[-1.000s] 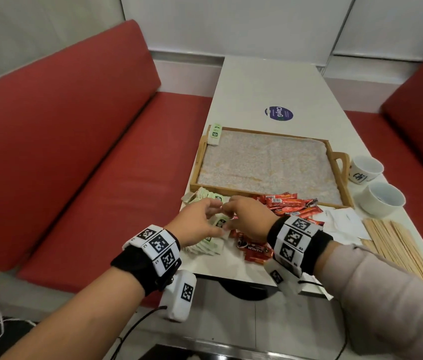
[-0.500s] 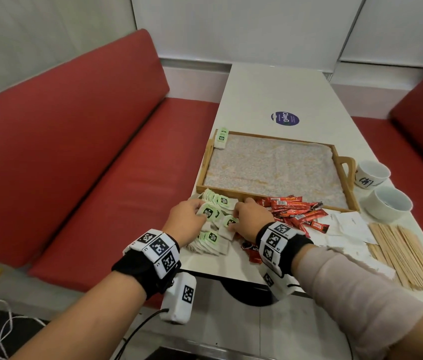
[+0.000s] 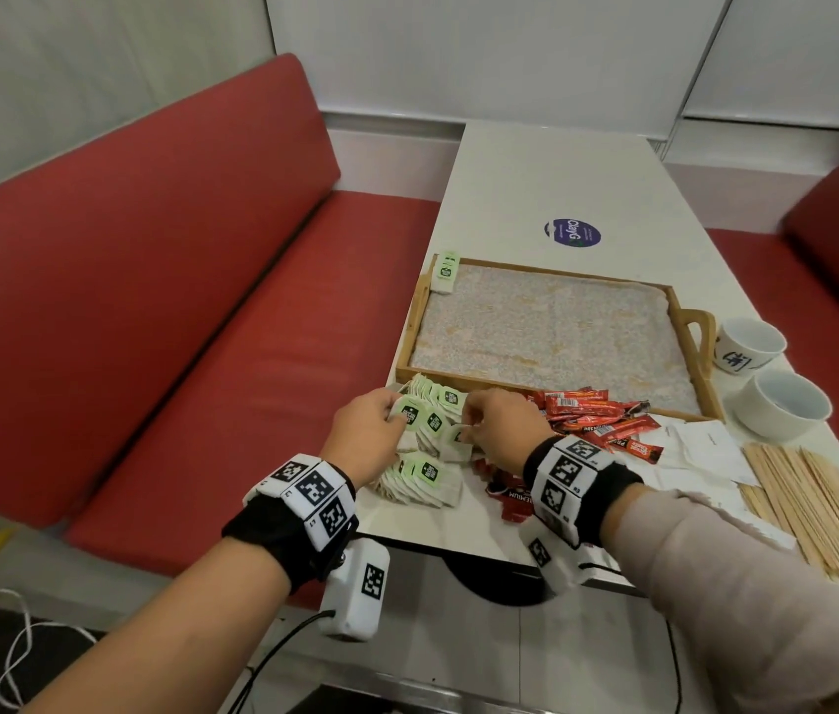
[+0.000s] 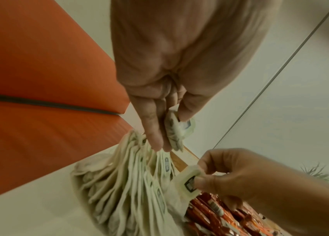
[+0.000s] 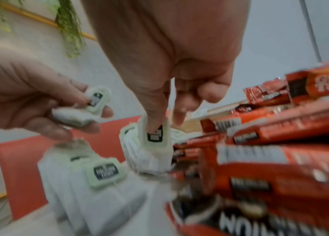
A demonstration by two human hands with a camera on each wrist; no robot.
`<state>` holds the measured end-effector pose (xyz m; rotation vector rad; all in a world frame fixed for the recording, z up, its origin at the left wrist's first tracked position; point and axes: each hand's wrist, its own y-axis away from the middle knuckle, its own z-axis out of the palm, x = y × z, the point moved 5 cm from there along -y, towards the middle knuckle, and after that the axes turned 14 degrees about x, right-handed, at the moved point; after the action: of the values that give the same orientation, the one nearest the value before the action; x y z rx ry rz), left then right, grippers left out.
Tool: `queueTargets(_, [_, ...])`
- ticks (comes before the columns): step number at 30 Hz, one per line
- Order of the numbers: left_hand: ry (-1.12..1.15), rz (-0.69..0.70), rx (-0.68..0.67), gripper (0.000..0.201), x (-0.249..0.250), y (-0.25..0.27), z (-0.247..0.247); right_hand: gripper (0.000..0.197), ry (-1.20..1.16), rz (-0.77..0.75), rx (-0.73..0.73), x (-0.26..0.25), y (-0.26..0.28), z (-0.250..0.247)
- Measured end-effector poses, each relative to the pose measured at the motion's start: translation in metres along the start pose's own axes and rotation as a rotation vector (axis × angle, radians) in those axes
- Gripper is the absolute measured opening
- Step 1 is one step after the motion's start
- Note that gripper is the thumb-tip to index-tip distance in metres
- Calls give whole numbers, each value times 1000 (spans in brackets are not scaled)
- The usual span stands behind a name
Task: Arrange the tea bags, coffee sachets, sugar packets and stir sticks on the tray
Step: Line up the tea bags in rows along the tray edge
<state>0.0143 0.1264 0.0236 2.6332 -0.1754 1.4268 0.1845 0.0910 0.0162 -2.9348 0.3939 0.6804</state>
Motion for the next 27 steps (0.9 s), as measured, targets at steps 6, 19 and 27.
queueTargets(6, [34, 34, 10, 17, 6, -6, 1, 16, -73, -253, -135, -38, 4, -26])
queueTargets(19, [189, -64, -37, 18, -6, -5, -10, 10, -341, -40, 57, -49, -4, -2])
queueTargets(27, [120, -64, 71, 19, -18, -9, -21, 67, 24, -154, -233, -41, 26, 36])
